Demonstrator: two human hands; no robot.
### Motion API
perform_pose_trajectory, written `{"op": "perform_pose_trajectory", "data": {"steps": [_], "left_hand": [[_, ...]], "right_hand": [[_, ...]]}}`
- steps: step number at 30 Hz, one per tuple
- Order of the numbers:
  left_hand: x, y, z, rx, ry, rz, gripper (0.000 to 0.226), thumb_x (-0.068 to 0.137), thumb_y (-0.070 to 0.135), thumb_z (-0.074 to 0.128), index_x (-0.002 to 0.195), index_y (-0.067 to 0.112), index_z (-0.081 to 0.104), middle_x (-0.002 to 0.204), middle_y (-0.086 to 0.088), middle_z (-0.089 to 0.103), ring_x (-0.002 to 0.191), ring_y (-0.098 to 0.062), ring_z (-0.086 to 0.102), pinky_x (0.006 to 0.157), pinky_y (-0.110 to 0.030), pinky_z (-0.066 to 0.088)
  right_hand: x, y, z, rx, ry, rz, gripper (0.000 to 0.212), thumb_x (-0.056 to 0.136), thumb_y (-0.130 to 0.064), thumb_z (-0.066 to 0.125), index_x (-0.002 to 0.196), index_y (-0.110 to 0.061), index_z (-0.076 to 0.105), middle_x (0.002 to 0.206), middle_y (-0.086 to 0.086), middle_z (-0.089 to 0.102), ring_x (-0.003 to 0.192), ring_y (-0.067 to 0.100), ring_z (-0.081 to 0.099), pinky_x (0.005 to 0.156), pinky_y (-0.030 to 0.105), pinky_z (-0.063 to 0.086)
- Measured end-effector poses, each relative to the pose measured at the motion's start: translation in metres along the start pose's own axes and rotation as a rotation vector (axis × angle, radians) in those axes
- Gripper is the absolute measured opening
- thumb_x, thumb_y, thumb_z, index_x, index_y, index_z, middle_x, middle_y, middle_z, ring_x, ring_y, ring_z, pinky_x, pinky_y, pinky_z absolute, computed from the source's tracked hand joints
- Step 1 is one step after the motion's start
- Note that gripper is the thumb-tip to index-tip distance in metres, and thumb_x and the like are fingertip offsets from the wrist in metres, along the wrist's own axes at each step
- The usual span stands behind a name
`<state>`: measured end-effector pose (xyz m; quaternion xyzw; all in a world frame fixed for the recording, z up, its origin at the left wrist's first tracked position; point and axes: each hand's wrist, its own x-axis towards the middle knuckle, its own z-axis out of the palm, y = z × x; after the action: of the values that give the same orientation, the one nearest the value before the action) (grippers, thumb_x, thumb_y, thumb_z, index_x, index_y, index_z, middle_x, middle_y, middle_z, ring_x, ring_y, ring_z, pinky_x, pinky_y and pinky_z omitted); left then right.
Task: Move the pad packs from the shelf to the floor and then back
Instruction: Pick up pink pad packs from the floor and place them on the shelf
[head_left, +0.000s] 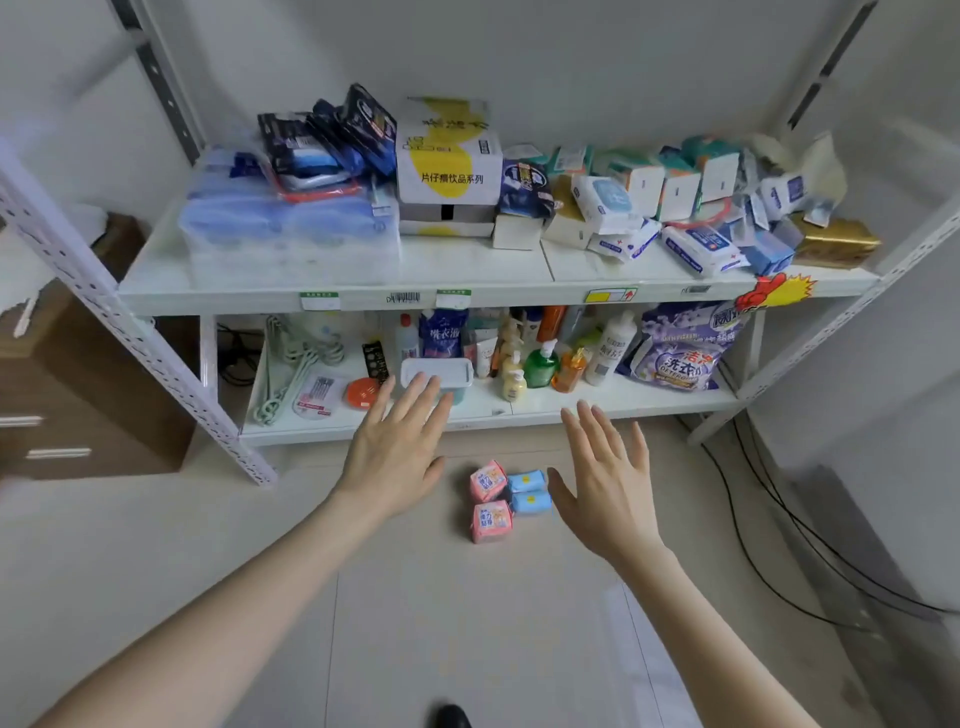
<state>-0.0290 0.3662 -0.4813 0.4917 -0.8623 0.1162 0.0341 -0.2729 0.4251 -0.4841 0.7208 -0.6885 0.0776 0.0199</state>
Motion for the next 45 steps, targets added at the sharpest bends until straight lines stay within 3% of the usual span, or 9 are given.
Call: {"op": "perform_pose_trajectory", "data": {"steps": [5,8,12,18,26,31,37,40,45], "left_hand": [[-0.016,0.026,0.064,-0.019,-0.176,0.007,0.074,0.089,0.043,0.057,0.15,0.01,0.031,0.158,-0.012,0.027,0.148,-0.027,0.018,0.12,-0.048,0.004],[-0.014,0.038,0.1,-0.049,-0.232,0.008,0.073,0.088,0.042,0.059,0.149,0.011,0.033,0.157,-0.012,0.029,0.148,-0.027,0.02,0.119,-0.047,0.004],[0.001,0.052,0.153,-0.093,-0.33,0.011,0.073,0.093,0.043,0.048,0.154,0.013,0.02,0.162,-0.009,0.017,0.15,-0.024,0.008,0.119,-0.047,-0.004],[0.039,0.068,0.236,-0.121,-0.401,-0.014,0.074,0.088,0.042,0.057,0.15,0.012,0.031,0.158,-0.01,0.029,0.148,-0.026,0.02,0.119,-0.048,0.008],[0.082,0.076,0.398,-0.164,-0.51,-0.105,0.074,0.093,0.05,0.046,0.154,0.016,0.019,0.161,-0.006,0.019,0.15,-0.022,0.013,0.12,-0.043,0.002],[0.099,0.082,0.501,-0.202,-0.532,-0.115,0.077,0.093,0.054,0.046,0.154,0.016,0.018,0.161,-0.005,0.02,0.149,-0.021,0.014,0.121,-0.042,0.005],[0.116,0.088,0.62,-0.226,-0.52,-0.081,0.08,0.091,0.058,0.045,0.154,0.018,0.017,0.161,-0.004,0.021,0.15,-0.02,0.013,0.122,-0.042,0.005],[0.122,0.091,0.673,-0.24,-0.506,-0.063,0.082,0.09,0.061,0.045,0.154,0.018,0.017,0.161,-0.004,0.022,0.149,-0.02,0.014,0.122,-0.042,0.004],[0.135,0.099,0.739,-0.281,-0.498,-0.033,0.089,0.086,0.068,0.045,0.153,0.017,0.017,0.16,-0.004,0.024,0.149,-0.021,0.016,0.121,-0.045,0.008]], "right_hand": [[-0.027,0.013,0.069,-0.006,-0.15,0.044,0.068,0.094,-0.047,0.044,0.152,-0.019,0.025,0.16,0.004,0.023,0.148,0.02,0.017,0.118,0.048,0.001],[-0.03,0.018,0.104,0.002,-0.202,0.051,0.067,0.093,-0.044,0.047,0.152,-0.017,0.027,0.159,0.004,0.025,0.147,0.021,0.02,0.118,0.047,0.002],[-0.017,0.033,0.152,0.015,-0.261,0.055,0.067,0.093,-0.042,0.048,0.151,-0.015,0.028,0.159,0.005,0.024,0.147,0.021,0.02,0.118,0.05,0.007],[0.021,0.065,0.238,0.072,-0.349,0.045,0.069,0.093,-0.043,0.047,0.152,-0.016,0.023,0.16,0.005,0.021,0.148,0.022,0.017,0.117,0.05,0.006],[0.055,0.109,0.398,0.101,-0.48,-0.02,0.077,0.091,-0.051,0.045,0.154,-0.019,0.015,0.161,0.004,0.015,0.149,0.021,0.012,0.118,0.049,0.0],[0.064,0.126,0.5,0.136,-0.491,-0.024,0.08,0.086,-0.049,0.058,0.151,-0.015,0.026,0.158,0.007,0.027,0.146,0.023,0.024,0.117,0.05,0.012],[0.075,0.137,0.617,0.154,-0.506,-0.04,0.083,0.086,-0.05,0.059,0.152,-0.015,0.025,0.158,0.006,0.025,0.147,0.023,0.02,0.119,0.044,0.005],[0.078,0.139,0.664,0.183,-0.448,-0.055,0.082,0.076,-0.043,0.074,0.143,-0.008,0.044,0.149,0.011,0.042,0.139,0.029,0.038,0.115,0.05,0.02],[0.076,0.142,0.723,0.198,-0.451,-0.097,0.088,0.071,-0.046,0.077,0.143,-0.007,0.044,0.15,0.012,0.041,0.14,0.029,0.038,0.117,0.051,0.023]]}}
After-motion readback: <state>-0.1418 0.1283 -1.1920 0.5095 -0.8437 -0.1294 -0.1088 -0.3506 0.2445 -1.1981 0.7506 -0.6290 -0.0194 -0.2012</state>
